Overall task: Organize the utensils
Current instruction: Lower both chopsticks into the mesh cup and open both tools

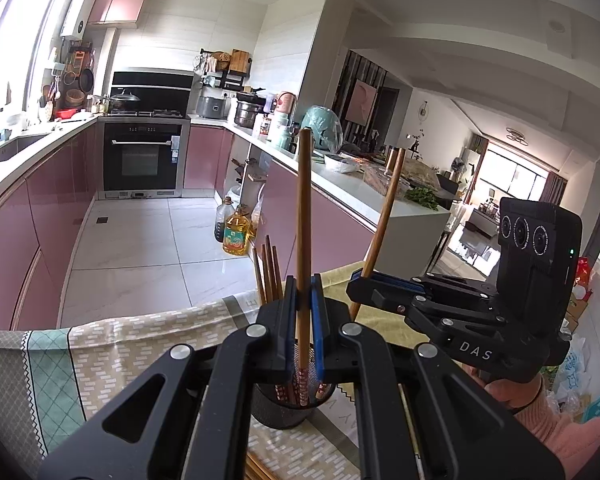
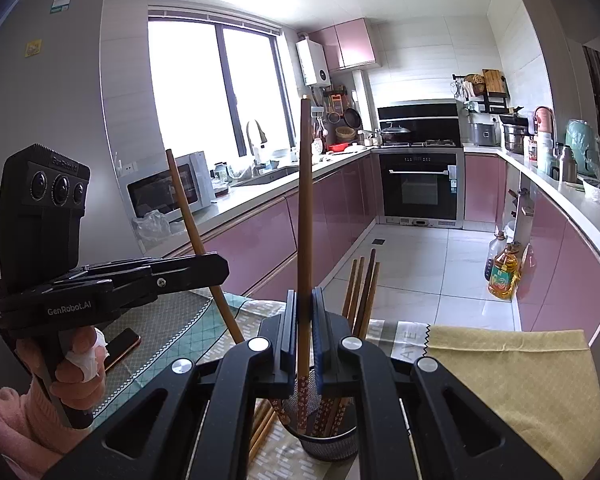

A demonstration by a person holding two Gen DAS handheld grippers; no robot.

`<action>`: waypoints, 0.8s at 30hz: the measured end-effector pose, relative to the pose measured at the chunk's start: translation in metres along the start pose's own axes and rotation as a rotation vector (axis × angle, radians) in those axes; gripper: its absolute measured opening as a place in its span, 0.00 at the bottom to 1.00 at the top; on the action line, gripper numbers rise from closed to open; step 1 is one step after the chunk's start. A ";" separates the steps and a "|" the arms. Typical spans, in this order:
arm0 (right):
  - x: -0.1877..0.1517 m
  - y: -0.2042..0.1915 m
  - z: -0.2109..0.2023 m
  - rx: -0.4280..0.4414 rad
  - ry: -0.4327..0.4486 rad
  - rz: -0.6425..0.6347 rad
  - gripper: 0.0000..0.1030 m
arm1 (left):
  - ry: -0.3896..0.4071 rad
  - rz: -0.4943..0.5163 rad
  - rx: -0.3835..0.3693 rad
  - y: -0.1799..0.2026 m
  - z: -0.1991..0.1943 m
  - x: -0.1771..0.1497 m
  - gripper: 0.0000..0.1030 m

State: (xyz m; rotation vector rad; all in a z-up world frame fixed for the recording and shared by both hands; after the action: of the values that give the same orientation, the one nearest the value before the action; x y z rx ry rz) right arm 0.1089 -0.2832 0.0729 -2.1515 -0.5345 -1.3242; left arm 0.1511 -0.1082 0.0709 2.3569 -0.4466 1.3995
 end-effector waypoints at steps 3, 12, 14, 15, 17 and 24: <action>-0.003 0.003 0.005 -0.013 -0.010 0.001 0.06 | -0.001 0.016 0.014 0.002 0.003 -0.002 0.07; -0.025 0.022 0.028 -0.038 -0.099 0.052 0.06 | -0.100 0.065 0.050 0.004 0.028 -0.024 0.07; -0.030 0.025 0.033 -0.034 -0.131 0.065 0.06 | -0.135 0.079 0.034 0.004 0.034 -0.030 0.07; -0.032 0.027 0.035 -0.034 -0.148 0.070 0.06 | -0.157 0.084 0.021 0.004 0.037 -0.035 0.07; -0.039 0.031 0.042 -0.030 -0.191 0.088 0.06 | -0.190 0.097 0.021 0.002 0.043 -0.043 0.07; -0.054 0.048 0.056 -0.037 -0.234 0.168 0.08 | -0.268 0.089 0.034 -0.007 0.071 -0.050 0.07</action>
State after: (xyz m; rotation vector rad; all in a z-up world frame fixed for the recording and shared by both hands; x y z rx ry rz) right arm 0.1525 -0.2869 -0.0077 -2.3407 -0.4108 -1.0069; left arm 0.1859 -0.1303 -0.0063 2.5935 -0.6109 1.1374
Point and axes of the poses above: each gripper's, at about its wrist camera, not at the fingertips, and z roughly the way its jaws point, y to its right, x to its top, the point moved 5 cm from there along z, roughly the way its jaws point, and after that the axes turned 11 degrees about x, right-handed, at the moved point
